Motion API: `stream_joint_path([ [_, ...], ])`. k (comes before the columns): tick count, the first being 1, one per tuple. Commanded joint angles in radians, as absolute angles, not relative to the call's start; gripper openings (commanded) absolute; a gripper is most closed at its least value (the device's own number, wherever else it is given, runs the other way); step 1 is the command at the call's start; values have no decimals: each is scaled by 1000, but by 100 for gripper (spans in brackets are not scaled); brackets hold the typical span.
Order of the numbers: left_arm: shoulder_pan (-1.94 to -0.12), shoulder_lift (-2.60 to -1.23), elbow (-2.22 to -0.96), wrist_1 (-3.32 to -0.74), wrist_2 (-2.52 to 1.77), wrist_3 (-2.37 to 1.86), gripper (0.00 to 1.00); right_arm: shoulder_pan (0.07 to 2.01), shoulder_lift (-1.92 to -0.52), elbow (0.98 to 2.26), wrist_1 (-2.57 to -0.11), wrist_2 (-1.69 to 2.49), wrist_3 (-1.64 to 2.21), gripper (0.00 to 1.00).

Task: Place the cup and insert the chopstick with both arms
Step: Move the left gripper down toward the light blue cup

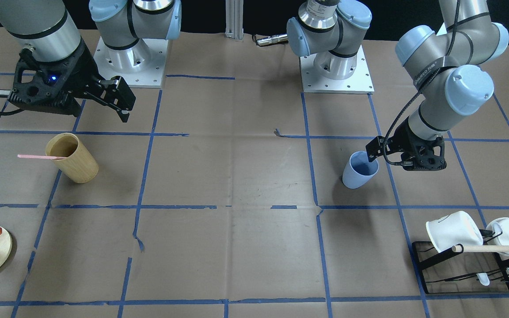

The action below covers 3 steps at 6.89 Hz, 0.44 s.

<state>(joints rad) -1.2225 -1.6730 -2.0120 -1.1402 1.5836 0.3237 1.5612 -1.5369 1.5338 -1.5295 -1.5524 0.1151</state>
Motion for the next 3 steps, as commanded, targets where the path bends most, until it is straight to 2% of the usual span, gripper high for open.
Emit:
stream_joint_path([
  [1, -1227, -1698, -2051, -1123, 1588, 324, 100, 1560, -1539, 1540, -1531, -1552, 115, 99],
  [2, -1227, -1709, -2051, -1089, 1582, 322, 100, 1560, -1537, 1546, -1531, -1552, 115, 99],
  [3, -1233, -1733, -2052, -1078, 1578, 324, 89, 1560, -1539, 1548, -1529, -1554, 114, 99],
])
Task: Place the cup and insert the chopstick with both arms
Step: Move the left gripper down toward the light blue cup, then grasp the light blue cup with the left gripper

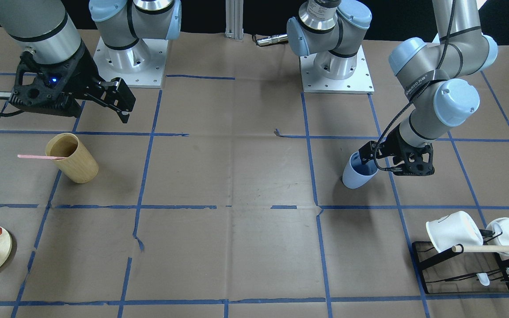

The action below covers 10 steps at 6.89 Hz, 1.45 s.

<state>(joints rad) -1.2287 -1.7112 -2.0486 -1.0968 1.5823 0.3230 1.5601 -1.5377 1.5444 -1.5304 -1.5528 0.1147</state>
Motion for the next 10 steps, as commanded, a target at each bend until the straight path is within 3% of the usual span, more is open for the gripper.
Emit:
stream_joint_path([
  [1, -1235, -1730, -2052, -1078, 1577, 319, 68, 1560, -1539, 1549, -1529, -1552, 120, 99],
  [2, -1235, -1727, -2052, -1078, 1575, 313, 46, 1560, -1539, 1549, -1526, -1554, 120, 99],
  [5, -1236, -1726, -2043, -1078, 1571, 287, 13, 1560, -1539, 1548, -1528, -1552, 121, 99],
  [7, -1262, -1721, -2007, -1088, 1510, 237, 12, 1560, -1537, 1549, -1528, -1551, 121, 99],
  [10, -1506, -1803, -1873, -1098, 1509, -42, 12, 1560, -1534, 1575, -1540, -1551, 118, 99],
])
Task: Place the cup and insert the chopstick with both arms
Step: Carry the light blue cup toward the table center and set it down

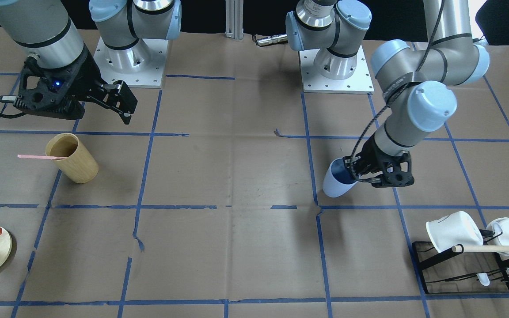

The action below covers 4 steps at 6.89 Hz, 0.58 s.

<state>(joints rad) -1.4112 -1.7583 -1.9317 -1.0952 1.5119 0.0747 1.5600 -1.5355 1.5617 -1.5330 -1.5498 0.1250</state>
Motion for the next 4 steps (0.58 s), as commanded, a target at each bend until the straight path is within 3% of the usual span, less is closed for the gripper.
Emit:
stream_joint_path([
  [1, -1578, -1831, -1829, -1100, 1509, -180, 12, 1560, -1535, 1586, -1567, -1551, 121, 99],
  [4, -1780, -1937, -1697, -1104, 1477, -512, 12, 1560, -1539, 1592, -1571, -1551, 117, 99],
])
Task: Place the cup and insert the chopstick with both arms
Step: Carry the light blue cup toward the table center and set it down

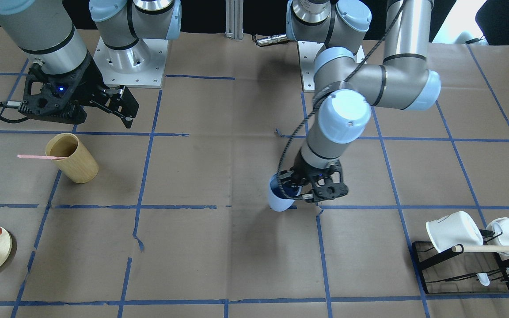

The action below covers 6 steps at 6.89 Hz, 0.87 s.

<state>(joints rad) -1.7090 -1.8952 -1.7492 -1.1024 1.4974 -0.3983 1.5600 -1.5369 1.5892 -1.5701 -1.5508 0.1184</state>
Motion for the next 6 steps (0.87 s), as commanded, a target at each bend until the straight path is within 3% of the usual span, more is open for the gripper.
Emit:
stream_joint_path([
  [1, -1825, -1969, -1666, -1103, 1450, -635, 12, 1560, -1542, 1598, -1572, -1551, 115, 99],
  [3, -1856, -2000, -1663, -1086, 1442, -684, 14, 1560, -1540, 1598, -1571, -1552, 109, 99],
  [4, -1856, -2005, -1663, -1085, 1446, -678, 25, 1559, -1539, 1598, -1571, -1552, 106, 99],
  [5, -1856, -2009, -1663, -1085, 1453, -683, 52, 1557, -1537, 1598, -1581, -1554, 97, 99],
  [6, -1855, -2002, -1663, -1085, 1454, -677, 100, 1552, -1534, 1598, -1586, -1557, 57, 99],
])
